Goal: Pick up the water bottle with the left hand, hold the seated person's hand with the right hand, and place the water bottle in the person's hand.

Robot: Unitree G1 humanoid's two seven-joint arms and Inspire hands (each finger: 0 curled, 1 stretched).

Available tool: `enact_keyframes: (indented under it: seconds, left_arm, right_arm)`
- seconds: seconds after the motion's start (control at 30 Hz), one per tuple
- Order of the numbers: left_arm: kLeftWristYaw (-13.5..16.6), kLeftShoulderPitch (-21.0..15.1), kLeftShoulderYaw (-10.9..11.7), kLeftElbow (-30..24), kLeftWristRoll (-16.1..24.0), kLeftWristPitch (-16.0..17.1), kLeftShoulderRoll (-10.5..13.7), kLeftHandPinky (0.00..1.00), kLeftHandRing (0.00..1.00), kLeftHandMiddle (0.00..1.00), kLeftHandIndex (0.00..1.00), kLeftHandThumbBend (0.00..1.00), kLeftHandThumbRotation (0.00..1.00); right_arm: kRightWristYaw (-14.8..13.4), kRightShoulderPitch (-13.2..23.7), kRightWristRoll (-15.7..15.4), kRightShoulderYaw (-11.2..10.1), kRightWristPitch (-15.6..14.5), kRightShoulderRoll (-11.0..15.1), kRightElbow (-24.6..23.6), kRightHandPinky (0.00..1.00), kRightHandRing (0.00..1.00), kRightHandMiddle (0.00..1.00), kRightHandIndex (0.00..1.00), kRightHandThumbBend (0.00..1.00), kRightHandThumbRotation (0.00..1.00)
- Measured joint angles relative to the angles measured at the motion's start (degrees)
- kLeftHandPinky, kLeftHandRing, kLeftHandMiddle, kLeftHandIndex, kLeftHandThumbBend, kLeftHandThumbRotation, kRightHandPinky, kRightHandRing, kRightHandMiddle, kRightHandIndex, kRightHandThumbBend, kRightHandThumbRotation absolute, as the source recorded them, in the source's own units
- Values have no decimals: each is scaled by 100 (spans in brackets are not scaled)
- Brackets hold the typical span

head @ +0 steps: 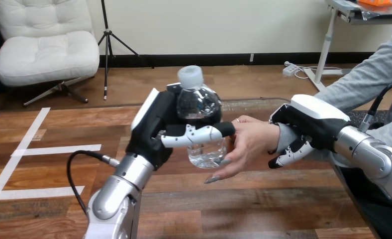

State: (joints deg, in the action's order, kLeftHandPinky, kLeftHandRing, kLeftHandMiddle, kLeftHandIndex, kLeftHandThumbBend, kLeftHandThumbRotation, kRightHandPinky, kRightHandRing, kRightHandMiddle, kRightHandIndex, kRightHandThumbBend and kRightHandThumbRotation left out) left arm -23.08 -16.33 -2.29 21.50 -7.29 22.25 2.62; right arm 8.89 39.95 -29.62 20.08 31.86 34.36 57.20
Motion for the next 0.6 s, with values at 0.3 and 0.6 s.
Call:
enact_keyframes:
  seconds: [0.3,0.6]
  left_arm:
    - [-56,-18,-15,80,24,1,-114,30,35,39,40,71,0]
    - [-57,-19,-47,88,64,0,-165,30,35,39,40,71,0]
  right_arm:
    - [2,-45,0,-21,-16,1,-25,23,27,34,36,80,0]
    - [19,-64,9,-30,-29,1,-58,22,26,33,35,79,0]
